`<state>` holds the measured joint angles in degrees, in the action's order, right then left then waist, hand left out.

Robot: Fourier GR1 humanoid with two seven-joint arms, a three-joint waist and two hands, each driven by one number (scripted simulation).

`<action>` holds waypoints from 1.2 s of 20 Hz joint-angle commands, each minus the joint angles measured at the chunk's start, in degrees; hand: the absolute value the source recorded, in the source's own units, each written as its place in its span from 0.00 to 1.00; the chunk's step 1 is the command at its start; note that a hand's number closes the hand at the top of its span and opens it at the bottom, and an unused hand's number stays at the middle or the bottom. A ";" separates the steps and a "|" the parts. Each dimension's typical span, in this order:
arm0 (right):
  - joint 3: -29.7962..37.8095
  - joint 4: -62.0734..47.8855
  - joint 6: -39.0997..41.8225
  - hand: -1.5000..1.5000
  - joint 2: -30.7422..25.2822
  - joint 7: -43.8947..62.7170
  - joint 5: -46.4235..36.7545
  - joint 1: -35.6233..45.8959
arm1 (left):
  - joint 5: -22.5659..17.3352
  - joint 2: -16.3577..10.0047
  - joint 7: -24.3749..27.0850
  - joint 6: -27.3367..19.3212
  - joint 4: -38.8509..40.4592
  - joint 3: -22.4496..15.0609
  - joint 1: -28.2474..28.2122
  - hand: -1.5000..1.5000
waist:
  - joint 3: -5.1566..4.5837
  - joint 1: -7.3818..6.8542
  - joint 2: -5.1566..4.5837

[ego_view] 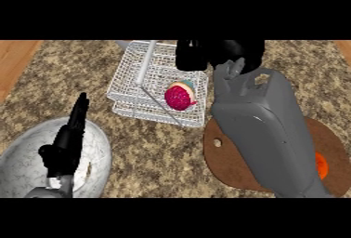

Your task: Pick the cupcake from the cutting board and place it in the tiered basket

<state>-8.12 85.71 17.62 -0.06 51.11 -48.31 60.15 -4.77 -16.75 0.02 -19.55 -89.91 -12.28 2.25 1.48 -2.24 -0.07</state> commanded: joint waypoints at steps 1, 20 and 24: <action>-1.01 -6.64 -4.72 1.00 0.05 -0.42 -0.91 -0.06 | -1.21 2.22 -2.59 1.24 7.51 -2.23 -4.74 0.50 | -1.62 0.07 -1.03; 3.44 -17.89 -37.15 0.00 0.06 -11.41 26.44 -1.70 | -1.07 1.39 -4.67 1.81 5.97 -1.51 -4.10 0.50 | -1.46 -1.15 -0.79; 7.90 -16.66 -42.56 0.00 -1.14 -14.84 23.06 1.01 | -0.38 2.78 -2.78 0.34 6.87 -1.82 -6.54 0.50 | -1.52 0.58 -0.59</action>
<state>-3.65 68.54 -19.99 -0.25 38.96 -24.84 59.58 -4.38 -16.31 -1.33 -19.05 -89.78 -12.25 2.76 1.56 -2.79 -0.12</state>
